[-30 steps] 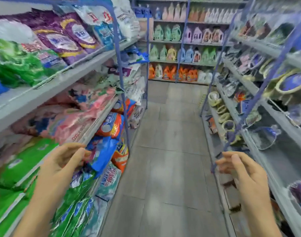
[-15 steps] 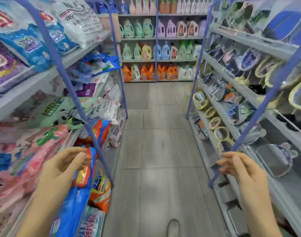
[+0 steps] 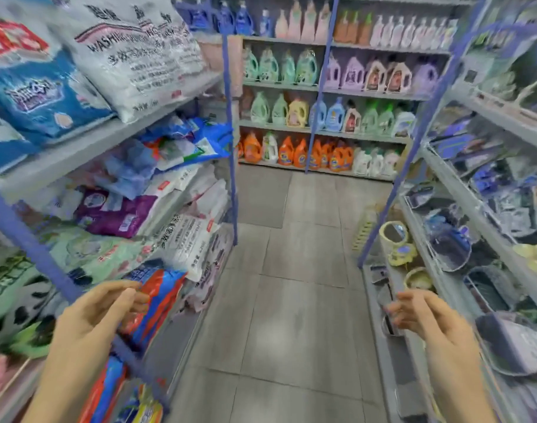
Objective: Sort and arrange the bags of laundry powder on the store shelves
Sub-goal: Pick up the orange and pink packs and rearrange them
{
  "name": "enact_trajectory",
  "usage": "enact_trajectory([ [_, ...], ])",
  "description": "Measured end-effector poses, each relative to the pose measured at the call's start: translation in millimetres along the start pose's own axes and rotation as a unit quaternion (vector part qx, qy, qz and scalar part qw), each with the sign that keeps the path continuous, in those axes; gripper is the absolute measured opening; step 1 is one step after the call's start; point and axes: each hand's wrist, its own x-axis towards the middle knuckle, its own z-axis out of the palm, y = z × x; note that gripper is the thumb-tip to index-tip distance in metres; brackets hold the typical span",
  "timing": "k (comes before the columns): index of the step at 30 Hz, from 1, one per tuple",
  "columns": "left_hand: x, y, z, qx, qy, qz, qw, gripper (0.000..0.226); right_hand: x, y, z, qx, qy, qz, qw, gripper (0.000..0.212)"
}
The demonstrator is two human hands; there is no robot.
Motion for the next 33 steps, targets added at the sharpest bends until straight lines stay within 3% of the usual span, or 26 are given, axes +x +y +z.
enact_trajectory([
  [14, 272, -38, 47, 0.002, 0.123, 0.018, 0.992, 0.013, 294, 49, 184, 0.009, -0.067, -0.018, 0.998, 0.024],
  [22, 330, -54, 52, 0.044, 0.228, -0.012, 0.973, 0.013, 404, 86, 330, 0.039, -0.225, -0.02, 0.973, 0.024],
  [27, 345, -63, 69, 0.067, 0.336, -0.046, 0.938, 0.011, 448, 100, 440, 0.039, -0.403, -0.033, 0.914, 0.026],
  [33, 334, -55, 89, 0.087, 0.473, -0.08, 0.873, 0.012, 460, 94, 531, -0.006, -0.596, -0.15, 0.789, 0.013],
])
